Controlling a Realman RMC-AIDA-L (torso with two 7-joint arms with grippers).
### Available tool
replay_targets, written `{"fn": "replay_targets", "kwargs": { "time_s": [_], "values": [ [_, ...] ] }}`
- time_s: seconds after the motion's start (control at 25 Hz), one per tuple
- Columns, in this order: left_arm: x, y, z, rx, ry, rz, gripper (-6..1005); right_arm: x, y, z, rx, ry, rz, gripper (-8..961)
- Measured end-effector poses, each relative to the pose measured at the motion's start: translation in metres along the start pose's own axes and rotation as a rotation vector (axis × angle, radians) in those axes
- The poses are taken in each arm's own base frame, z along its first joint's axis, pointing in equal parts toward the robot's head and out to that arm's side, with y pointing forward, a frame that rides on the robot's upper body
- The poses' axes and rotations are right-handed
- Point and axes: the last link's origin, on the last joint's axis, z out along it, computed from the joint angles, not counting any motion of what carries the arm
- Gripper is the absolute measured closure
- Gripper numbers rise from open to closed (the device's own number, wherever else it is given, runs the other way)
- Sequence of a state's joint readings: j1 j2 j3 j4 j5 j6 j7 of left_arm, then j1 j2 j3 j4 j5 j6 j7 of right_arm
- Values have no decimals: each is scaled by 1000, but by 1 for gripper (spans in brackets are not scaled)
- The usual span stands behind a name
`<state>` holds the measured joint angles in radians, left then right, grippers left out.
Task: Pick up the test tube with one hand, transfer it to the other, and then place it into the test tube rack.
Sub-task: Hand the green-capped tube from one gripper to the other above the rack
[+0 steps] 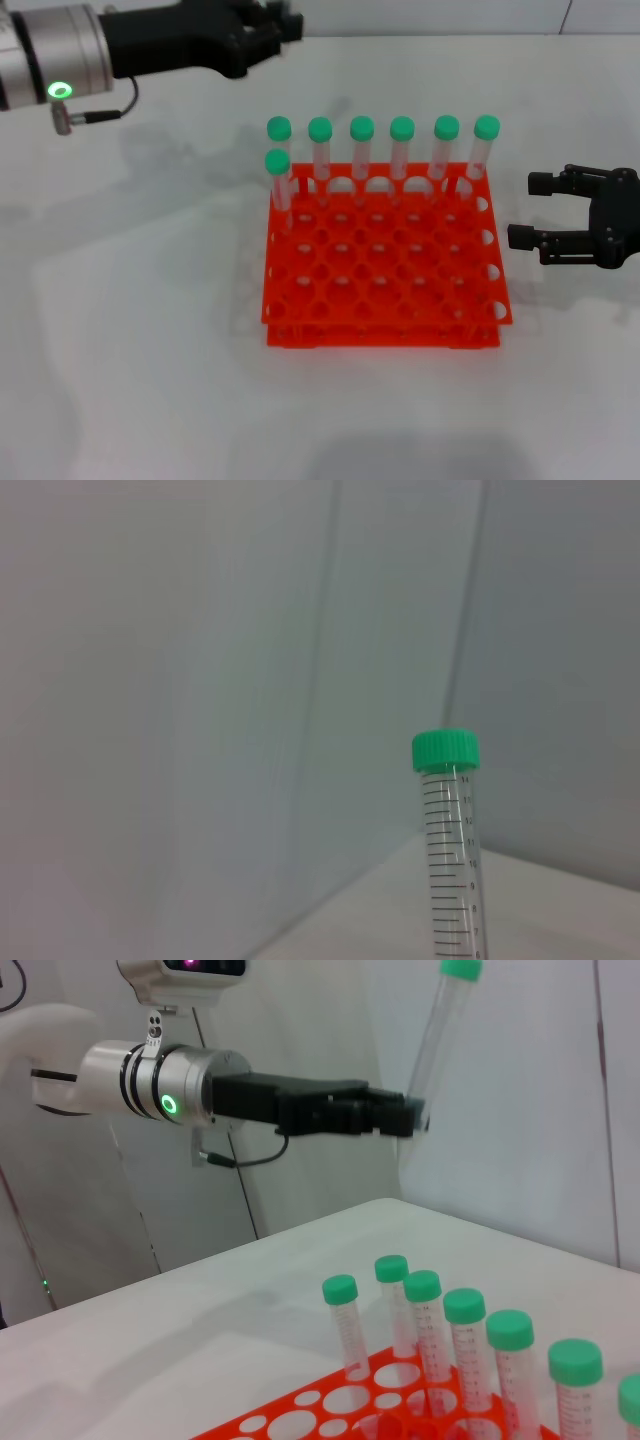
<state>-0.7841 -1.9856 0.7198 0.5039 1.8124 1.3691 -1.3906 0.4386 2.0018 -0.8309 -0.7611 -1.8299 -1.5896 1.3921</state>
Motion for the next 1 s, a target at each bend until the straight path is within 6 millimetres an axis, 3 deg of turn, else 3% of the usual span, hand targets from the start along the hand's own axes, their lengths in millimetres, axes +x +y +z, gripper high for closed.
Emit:
{"fn": "replay_targets", "kwargs": {
  "time_s": [0.56, 1.0],
  "values": [
    [-15, 26, 25, -132, -94, 40, 798, -4, 1, 1, -7, -7, -14, 111],
    [-20, 37, 24, -193, -99, 51, 798, -15, -4, 7, -3, -25, -36, 111]
  ]
}}
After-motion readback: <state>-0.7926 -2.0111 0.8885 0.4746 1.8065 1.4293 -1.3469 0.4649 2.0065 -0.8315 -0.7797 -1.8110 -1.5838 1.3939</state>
